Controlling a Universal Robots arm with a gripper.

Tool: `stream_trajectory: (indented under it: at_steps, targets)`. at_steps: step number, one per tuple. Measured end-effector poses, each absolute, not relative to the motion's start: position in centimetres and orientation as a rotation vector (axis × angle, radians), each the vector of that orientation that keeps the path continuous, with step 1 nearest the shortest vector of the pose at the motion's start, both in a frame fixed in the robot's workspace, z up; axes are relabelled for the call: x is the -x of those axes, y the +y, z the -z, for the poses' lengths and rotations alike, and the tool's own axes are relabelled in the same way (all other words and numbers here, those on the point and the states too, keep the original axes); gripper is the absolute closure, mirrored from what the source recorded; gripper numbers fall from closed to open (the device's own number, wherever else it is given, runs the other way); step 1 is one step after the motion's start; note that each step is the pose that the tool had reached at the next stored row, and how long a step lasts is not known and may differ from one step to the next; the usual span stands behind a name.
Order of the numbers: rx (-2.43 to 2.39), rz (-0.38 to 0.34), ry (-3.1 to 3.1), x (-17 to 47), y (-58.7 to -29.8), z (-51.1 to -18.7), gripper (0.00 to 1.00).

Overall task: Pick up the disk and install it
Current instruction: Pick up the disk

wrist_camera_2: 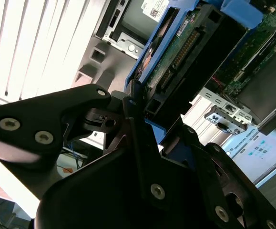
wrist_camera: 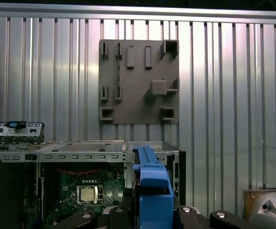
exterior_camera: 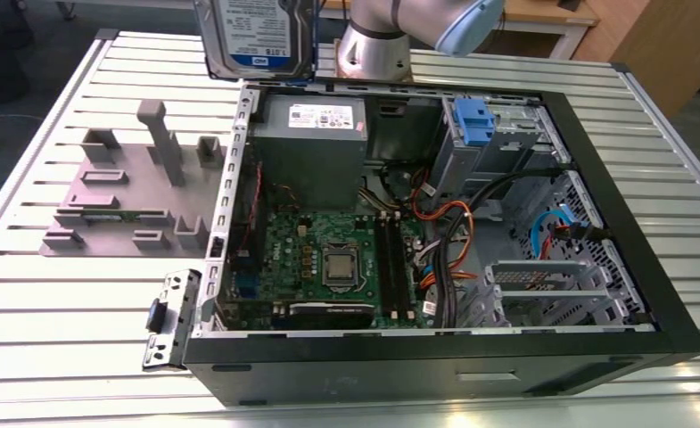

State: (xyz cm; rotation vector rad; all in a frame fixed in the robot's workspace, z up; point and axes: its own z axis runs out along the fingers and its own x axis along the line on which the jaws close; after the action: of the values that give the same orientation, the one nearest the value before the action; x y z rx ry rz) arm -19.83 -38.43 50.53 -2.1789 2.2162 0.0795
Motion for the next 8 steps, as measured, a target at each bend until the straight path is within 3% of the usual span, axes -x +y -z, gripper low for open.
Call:
stream_trajectory:
  at_steps: [8]
  targets:
    - [2.179,-0.080,2.216,19.66,-38.43,-50.53,0.64]
